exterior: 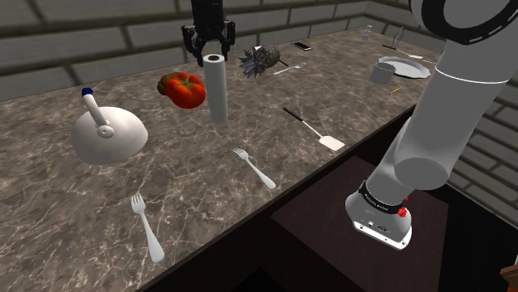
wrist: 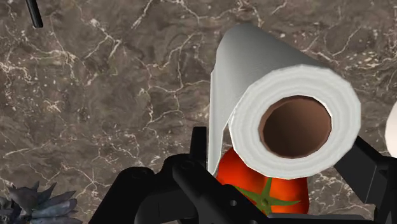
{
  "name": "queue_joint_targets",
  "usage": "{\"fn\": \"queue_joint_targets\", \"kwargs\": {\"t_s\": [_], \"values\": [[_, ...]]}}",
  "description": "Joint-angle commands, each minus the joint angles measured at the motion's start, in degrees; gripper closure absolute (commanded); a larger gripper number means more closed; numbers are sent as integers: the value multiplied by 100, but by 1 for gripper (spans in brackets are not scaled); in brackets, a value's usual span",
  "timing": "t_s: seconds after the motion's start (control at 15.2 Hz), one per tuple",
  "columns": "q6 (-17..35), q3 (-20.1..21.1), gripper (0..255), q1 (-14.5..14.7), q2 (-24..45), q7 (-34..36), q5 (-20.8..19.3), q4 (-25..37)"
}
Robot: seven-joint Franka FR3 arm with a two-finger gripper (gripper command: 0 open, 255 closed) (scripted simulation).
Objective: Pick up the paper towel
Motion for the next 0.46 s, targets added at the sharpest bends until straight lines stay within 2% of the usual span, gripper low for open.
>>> {"fn": "queue_joint_targets", "kwargs": {"t_s": [0.0,0.26,0.4], "values": [[-184,3,255,8,49,-3,-9,231],[-523,9,255,25,125,-5,-26,643],[-535,9,255,26,128,-5,-26,659]]}}
